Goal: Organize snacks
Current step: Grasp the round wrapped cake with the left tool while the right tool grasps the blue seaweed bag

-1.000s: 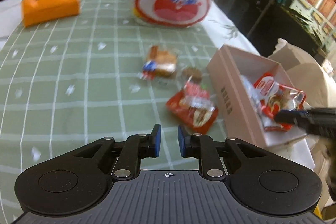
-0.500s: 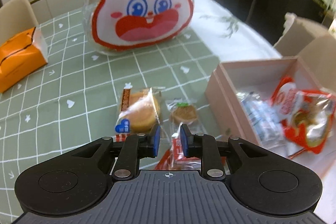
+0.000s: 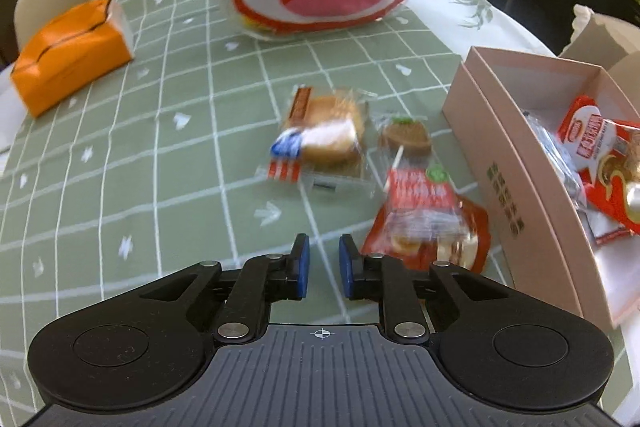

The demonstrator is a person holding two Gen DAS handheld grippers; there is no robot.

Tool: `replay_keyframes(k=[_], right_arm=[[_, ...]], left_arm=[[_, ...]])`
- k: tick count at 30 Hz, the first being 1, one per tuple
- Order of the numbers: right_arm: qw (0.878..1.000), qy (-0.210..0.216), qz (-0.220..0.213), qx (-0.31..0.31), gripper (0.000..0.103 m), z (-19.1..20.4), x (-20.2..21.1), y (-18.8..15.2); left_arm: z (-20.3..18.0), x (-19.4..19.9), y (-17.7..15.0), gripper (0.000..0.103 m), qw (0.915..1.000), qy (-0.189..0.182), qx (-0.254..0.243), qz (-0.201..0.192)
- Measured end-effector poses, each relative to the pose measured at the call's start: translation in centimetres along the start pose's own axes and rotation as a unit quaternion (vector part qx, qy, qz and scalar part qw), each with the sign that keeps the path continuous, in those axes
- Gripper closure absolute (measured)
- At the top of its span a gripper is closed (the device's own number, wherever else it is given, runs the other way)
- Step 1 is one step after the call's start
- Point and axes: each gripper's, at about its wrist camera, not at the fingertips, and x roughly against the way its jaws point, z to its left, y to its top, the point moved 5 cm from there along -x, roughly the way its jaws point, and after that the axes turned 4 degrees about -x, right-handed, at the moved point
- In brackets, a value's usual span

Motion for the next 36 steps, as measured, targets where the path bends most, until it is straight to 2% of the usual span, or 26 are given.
replay_keyframes(k=[4,9,13,15,18,20,24,31,33,36], right_arm=[[0.999,-0.032,-0.022,-0.009,0.058,-1.9,-0.3,1.9],[0.993,-0.084,-0.047,-0.062,0.058,-4.3,-0.5,4.4],[0.994,-0.06,-0.061,-0.068,0.057,-3.6,-0.3,5.0],[0.994,-0.055,-0.056,-0.08,0.053,-3.3,-0.8,4.9],[0.99,-0.055,-0.048,-0.117,0.047,-3.7,-1.9,4.8],[0.987,-0.058,-0.051,-0.141,0.04,-4.1,-2.0,4.6],[0.982,-0.07,-0.061,-0.166,0.034,-4.4,-2.2,4.4],[0.979,-0.094,-0.064,-0.167,0.026,-3.9,-2.8,4.6],[0.98,-0.1,-0.065,-0.161,0.019,-3.6,-3.1,4.7],[0.98,-0.12,-0.067,-0.147,0.015,-3.1,-3.6,4.8]], left_arm=[[0.7,1.6,-0.8,0.083,0.9991,-0.031,0.024,-0.015],[1.2,2.9,-1.0,0.082,0.996,-0.069,0.047,-0.032],[1.6,2.7,-1.6,0.082,0.9956,-0.068,0.059,-0.027],[1.8,2.7,-1.6,0.082,0.9955,-0.07,0.059,-0.026],[2.3,2.8,-1.6,0.082,0.9941,-0.078,0.069,-0.031],[2.5,2.7,-1.7,0.082,0.9937,-0.081,0.071,-0.032],[3.1,2.2,-1.4,0.082,0.9919,-0.088,0.082,-0.041],[7.2,2.4,3.0,0.08,0.9835,-0.068,0.134,-0.101],[7.2,1.4,4.5,0.08,0.9857,-0.073,0.122,-0.091],[5.9,-0.3,6.5,0.08,0.992,-0.06,0.082,-0.074]])
